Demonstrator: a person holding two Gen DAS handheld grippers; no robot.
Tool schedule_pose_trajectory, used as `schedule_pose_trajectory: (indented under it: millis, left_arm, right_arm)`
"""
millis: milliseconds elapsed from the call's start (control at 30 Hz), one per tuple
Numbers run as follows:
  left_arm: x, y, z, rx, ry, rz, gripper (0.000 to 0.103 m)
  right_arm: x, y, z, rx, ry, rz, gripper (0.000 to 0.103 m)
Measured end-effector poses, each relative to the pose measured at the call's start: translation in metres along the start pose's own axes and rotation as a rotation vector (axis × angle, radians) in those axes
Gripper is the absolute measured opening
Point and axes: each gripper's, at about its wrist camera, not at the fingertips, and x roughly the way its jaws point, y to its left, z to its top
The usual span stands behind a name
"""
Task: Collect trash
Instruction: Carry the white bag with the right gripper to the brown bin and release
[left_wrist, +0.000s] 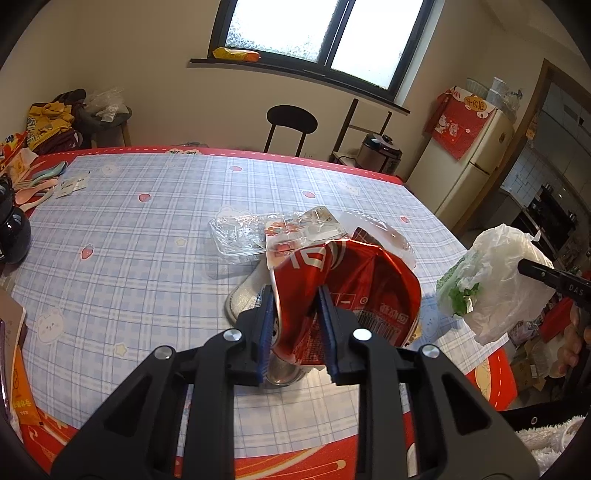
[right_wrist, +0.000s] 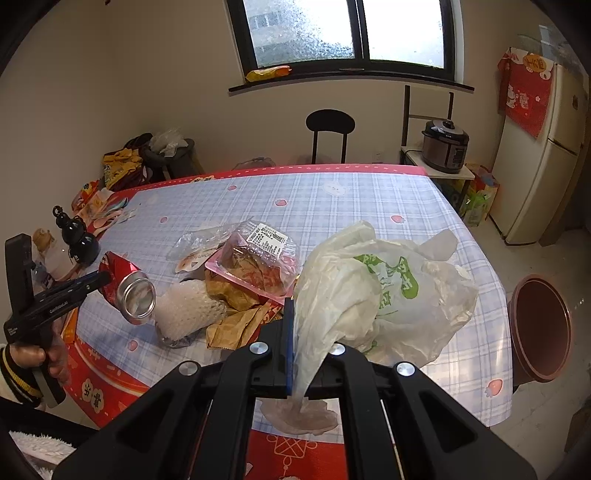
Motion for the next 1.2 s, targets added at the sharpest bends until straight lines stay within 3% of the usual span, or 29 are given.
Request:
schedule_pose_trajectory:
  millis: [433,767,1000,1200]
  left_arm:
    - [-0.001,0.003,0.017,0.073,0.013,-0.052,0.026]
    - [-0.006,-0.041,0.024,0.056,-0.039,0.016,0.026]
    - [-0.004,-0.104,0.033,0.046,-0.072,0.058,0.026]
    - [0.014,-0.163,0.043,0.047,-0.066,0.032,0.026]
  right_arm:
    - [-0.01,0.009,-0.007,0.045,-0.03,-0.04,0.005]
    - [-0.007,-0.031,0.006,0.017,-0.049,0.04,0.005]
    - [-0.027,-0.112,0.033,0.038,-0.122,0.068,0.005]
    - [-0.051,-0.213,0.048,0.088,-0.177,-0.027,0.005]
